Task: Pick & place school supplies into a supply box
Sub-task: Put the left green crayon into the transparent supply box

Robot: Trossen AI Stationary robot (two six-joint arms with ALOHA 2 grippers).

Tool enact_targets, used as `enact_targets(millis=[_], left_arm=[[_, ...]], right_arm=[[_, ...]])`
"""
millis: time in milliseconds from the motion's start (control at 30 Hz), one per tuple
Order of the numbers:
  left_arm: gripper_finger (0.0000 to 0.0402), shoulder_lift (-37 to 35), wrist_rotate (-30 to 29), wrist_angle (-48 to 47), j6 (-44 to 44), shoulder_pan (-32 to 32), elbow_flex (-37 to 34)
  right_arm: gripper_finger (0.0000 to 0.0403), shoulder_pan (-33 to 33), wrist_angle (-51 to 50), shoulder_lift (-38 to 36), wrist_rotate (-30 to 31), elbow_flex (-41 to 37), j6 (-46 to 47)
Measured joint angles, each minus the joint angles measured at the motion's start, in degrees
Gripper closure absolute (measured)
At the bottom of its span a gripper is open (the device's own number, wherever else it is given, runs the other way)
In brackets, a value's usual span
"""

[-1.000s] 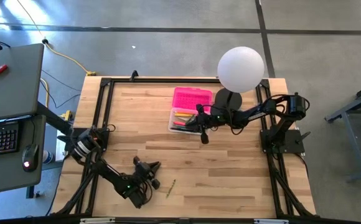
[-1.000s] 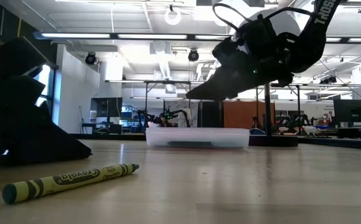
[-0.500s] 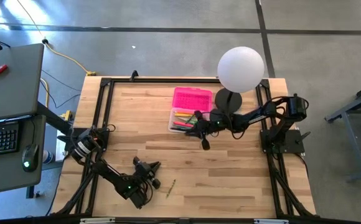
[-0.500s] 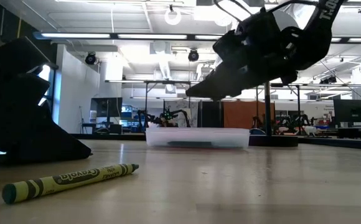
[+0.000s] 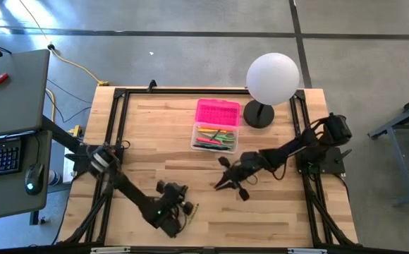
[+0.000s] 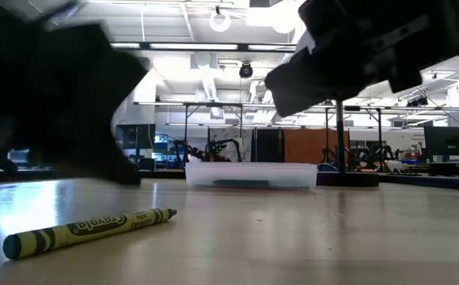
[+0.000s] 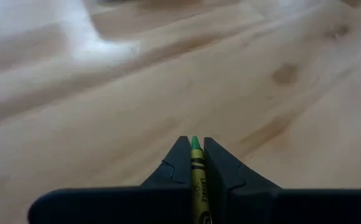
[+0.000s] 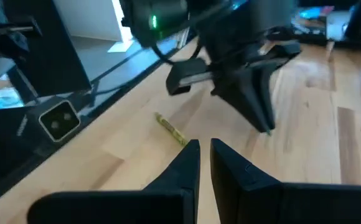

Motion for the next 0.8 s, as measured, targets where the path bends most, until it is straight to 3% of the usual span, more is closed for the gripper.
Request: enact_targets(millis=[100,267,333,467,600,700,800], left_arm=[[0.0359,-4.62,6.72,-2.07,5.48,5.08,2.79],[0.0364,-9.59,6.29,5.60,35.57,13.21,5.18],[0.0358,-11.01,7.52,7.98,46.26,16.97,6.10],[0.0351,-12.08,14.32,11.90,61.37,26.19,6.01],[0.0358,-11.79,25.45,18.96,74.42,35.74,5.42],[0.0357,-10.50,33.80,24.28,81.15,42.34,5.39],[0.0343,-8.56,41.01,29.29,84.42,47.66,5.82]], right_arm=[[0.0386,2.00,0.06,-0.48,1.25,0.02,0.00],[0.0387,4.16,-8.44,-4.66,-2.52,0.02,0.02],[0.0387,5.14,-17.38,-7.91,-2.06,0.03,0.07],[0.0387,7.52,-35.34,-14.55,5.45,0.02,3.78],[0.0387,10.53,-46.80,-19.44,16.15,0.00,6.35],[0.0387,12.20,-48.38,-21.35,20.98,0.01,6.15],[0.0387,13.17,-47.84,-21.55,21.92,0.02,5.81]])
